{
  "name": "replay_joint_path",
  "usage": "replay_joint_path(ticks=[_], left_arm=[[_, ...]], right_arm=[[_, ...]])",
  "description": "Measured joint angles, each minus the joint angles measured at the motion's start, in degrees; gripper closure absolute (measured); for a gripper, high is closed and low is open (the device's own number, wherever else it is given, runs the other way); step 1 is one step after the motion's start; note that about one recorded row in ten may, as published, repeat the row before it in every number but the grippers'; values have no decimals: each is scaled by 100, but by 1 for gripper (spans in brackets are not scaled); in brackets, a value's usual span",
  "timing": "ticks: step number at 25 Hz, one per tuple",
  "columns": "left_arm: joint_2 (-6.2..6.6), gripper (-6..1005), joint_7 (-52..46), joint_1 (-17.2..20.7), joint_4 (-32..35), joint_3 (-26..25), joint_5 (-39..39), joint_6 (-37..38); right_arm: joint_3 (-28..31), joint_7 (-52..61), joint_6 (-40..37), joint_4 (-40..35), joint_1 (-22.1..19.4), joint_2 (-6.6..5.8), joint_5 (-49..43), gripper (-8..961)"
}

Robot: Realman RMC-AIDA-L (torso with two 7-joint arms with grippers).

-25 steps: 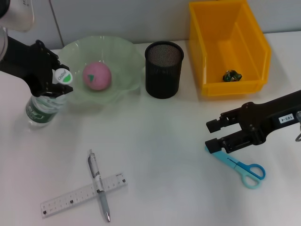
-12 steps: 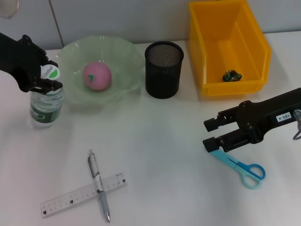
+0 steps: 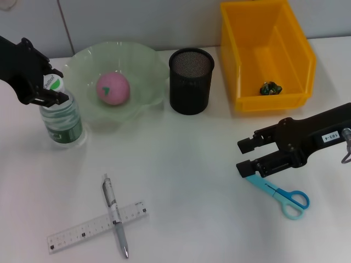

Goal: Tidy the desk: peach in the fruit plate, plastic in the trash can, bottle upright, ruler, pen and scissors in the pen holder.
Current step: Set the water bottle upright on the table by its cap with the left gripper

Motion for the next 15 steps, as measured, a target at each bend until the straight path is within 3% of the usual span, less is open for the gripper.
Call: replay_joint_path(ticks=[15], left_arm=[[-9,522,-416,-294,35,-138,413,374]], right_arm=[[0,-3,0,0,13,-60,-67,206]])
